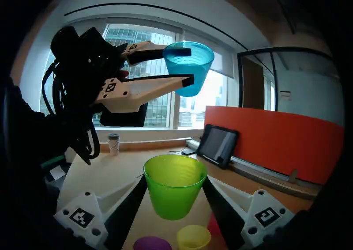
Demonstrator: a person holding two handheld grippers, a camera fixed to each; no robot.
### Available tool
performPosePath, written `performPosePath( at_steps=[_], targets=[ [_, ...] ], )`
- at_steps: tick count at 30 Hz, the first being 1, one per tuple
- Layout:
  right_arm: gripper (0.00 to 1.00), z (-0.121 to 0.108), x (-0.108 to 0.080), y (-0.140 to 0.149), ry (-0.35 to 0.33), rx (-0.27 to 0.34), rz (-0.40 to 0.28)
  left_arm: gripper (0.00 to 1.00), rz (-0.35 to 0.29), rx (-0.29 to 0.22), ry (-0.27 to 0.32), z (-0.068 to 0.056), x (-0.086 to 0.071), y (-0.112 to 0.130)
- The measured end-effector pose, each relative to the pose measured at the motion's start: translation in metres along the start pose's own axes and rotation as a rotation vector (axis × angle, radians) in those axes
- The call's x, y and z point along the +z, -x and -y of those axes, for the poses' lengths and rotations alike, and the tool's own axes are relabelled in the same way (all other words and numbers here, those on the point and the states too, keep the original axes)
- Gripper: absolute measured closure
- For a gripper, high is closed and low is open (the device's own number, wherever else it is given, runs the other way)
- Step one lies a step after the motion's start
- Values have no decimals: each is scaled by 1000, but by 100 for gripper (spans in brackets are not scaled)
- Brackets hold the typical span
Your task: Pour water
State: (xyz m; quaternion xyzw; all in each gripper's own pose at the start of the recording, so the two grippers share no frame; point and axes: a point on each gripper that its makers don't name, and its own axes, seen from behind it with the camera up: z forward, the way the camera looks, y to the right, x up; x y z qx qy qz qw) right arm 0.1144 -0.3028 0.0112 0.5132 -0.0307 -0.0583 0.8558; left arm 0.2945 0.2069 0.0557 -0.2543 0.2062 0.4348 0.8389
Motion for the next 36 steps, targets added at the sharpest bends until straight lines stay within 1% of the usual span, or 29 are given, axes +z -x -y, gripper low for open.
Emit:
performPosePath(
  at_steps=[11,15,18,32,36],
  targets=[
    [9,-2,-3,0,3,0,-1,16,-10,64,-8,-1,2,-3],
    [10,-3,-4,-1,4,0,-1,16,-11,77,-12,0,3,-3],
    [10,-3,-4,-1,4,-3,0,15,-15,86,-13,0,4,-4],
    [10,-4,-5,-2,6,-12,2,15,-29,168,-34,6,5,-12],
    [10,-5,-5,-3,6,-14,0,15,-31,184,-42,8,4,-14]
  ],
)
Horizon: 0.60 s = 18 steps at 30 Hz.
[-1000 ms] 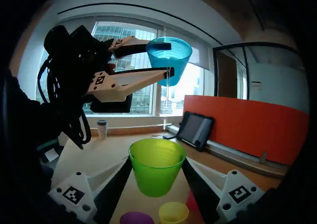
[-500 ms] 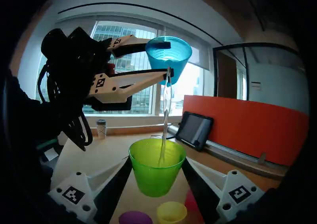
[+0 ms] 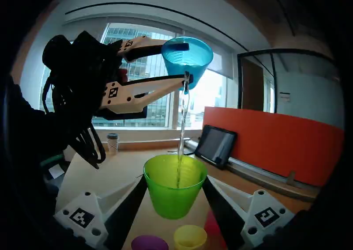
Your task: Pour water
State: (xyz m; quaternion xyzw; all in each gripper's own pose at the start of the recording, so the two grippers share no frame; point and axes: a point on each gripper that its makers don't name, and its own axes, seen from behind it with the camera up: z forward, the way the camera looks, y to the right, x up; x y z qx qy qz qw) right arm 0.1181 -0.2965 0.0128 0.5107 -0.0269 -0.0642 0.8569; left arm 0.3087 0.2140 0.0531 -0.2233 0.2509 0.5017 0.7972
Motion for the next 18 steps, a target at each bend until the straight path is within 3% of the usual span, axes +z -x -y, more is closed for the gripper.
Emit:
performPosePath(
  at_steps=[18],
  targets=[
    [10,-2,-2,-2,5,-5,-5,16,2,78,-16,6,-4,-4]
  ],
)
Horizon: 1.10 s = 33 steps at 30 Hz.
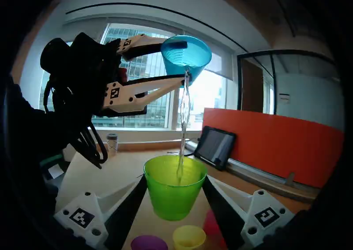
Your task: Pour water
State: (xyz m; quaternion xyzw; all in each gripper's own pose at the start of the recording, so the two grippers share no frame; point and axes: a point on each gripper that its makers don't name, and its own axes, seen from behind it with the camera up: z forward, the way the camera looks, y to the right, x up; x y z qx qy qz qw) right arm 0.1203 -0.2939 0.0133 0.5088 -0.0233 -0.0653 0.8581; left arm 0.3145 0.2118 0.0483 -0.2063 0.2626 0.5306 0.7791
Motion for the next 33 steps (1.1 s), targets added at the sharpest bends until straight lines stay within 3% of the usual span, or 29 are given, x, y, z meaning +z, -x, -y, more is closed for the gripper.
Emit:
performPosePath(
  at_steps=[15,27,33],
  targets=[
    [10,1,2,-1,-2,-3,-4,15,2,60,-4,2,-3,-4],
    [10,3,2,-2,-2,-8,-3,15,-4,121,-11,10,-4,-6],
    [10,3,2,-2,-1,-10,-4,15,-9,148,-10,7,-4,-8]
  ],
)
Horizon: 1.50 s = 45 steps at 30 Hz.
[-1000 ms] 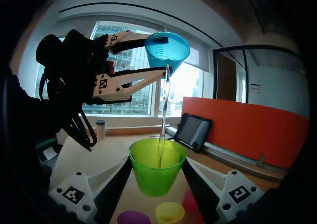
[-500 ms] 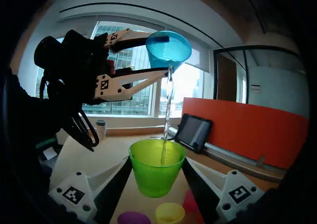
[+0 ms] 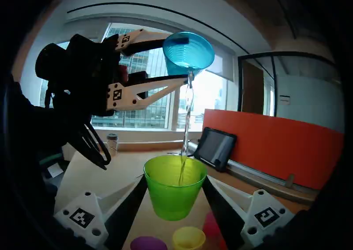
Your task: Pour water
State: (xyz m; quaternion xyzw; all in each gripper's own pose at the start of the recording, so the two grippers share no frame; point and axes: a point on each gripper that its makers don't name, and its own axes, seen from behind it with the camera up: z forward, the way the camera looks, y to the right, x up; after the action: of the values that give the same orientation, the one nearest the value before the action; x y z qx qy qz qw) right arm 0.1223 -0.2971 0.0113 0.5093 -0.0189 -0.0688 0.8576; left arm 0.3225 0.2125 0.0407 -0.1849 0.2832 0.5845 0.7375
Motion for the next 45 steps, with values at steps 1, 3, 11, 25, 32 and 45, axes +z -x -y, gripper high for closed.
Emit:
performPosePath(
  at_steps=[1,3,11,25,32,45],
  targets=[
    [10,0,0,0,0,0,0,15,-1,4,0,0,0,0],
    [10,-1,0,0,1,-1,0,15,-2,11,-1,0,1,0],
    [10,-2,0,0,5,0,0,15,-7,57,-7,2,2,-2],
    [11,-4,2,-2,7,-1,-5,15,-15,141,-16,5,2,-8],
    [11,-4,1,-4,9,-3,-5,15,-16,176,-22,2,-4,-11],
    [10,-4,1,-5,13,-4,-10,15,-24,283,-27,-2,-3,-17]
  ],
)
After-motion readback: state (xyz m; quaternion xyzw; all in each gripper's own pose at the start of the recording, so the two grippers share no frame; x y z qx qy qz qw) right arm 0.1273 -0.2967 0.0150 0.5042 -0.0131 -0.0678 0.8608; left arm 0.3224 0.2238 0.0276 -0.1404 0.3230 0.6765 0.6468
